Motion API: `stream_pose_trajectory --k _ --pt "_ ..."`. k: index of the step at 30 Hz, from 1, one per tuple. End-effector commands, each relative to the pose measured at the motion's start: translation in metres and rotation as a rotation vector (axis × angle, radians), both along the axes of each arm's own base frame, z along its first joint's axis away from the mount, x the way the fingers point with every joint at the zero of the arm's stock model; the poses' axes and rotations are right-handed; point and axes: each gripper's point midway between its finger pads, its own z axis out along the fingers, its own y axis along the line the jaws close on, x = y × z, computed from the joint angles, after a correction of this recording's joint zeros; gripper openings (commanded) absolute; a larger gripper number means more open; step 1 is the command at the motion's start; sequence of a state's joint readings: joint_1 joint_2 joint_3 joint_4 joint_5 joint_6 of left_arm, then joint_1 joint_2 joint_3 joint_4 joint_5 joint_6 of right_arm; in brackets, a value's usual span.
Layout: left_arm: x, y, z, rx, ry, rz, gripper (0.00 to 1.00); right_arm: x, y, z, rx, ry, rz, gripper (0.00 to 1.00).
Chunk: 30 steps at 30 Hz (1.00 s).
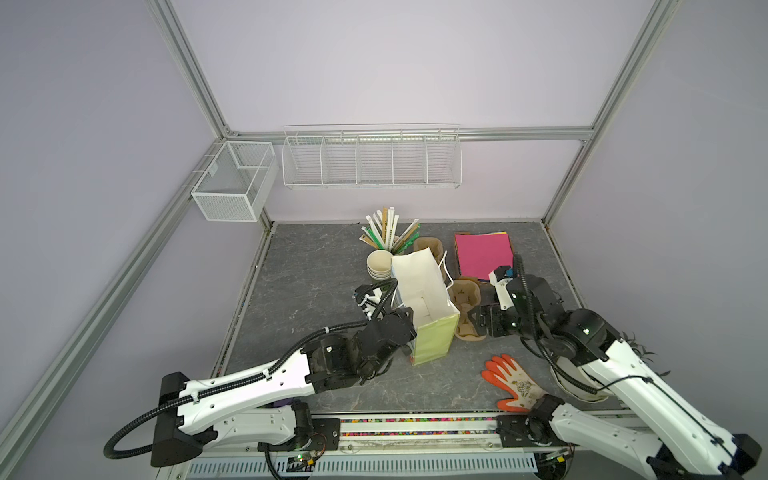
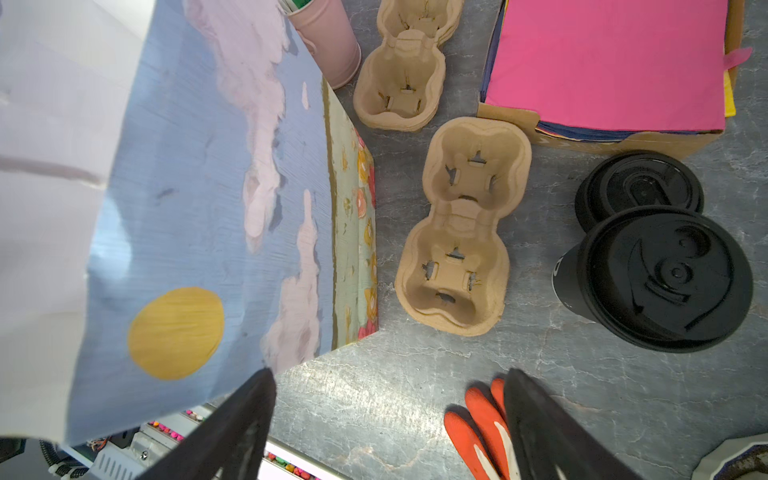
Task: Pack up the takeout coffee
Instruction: 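Set the white paper bag upright beside the carriers with the left gripper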
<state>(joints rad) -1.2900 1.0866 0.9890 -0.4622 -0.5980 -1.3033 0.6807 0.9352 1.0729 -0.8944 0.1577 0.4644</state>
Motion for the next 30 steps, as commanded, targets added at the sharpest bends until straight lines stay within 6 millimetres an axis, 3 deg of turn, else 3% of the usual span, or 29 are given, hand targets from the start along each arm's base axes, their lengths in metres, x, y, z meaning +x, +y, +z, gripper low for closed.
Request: stream_pose_trajectory --k 1,4,8,9,12,17,24,30 --pt "0.001 0.002 0.002 0.010 -0.006 0.014 0.23 -0.004 -0.002 -0.005 -0.009 0.017 -0.008 0.89" --pt "0.001 0.001 0.006 0.011 -0.014 0.007 0.29 -0.004 -0.003 -0.003 -0.009 0.012 -0.006 0.89" --pt "0.002 0.002 0.025 0.026 -0.046 -0.006 0.40 -0.004 -0.006 0.003 -0.013 -0.005 -0.009 0.88" --pt "0.002 0.004 0.032 0.033 -0.059 -0.007 0.43 -0.004 -0.007 0.004 -0.019 -0.008 -0.010 0.88" --pt "0.003 0.010 0.054 0.059 -0.106 -0.017 0.62 -0.004 -0.011 0.003 -0.036 -0.012 -0.016 0.89" --pt "0.003 0.023 0.098 0.143 -0.201 -0.046 0.76 -0.001 -0.018 -0.004 -0.079 -0.008 -0.046 0.88" --pt "0.006 0.084 0.151 0.290 -0.358 0.028 0.79 0.011 -0.020 -0.016 -0.127 0.026 -0.089 0.88" --pt "-0.002 0.124 0.152 0.325 -0.414 0.026 0.83 0.031 -0.016 -0.027 -0.112 0.047 -0.120 0.89"
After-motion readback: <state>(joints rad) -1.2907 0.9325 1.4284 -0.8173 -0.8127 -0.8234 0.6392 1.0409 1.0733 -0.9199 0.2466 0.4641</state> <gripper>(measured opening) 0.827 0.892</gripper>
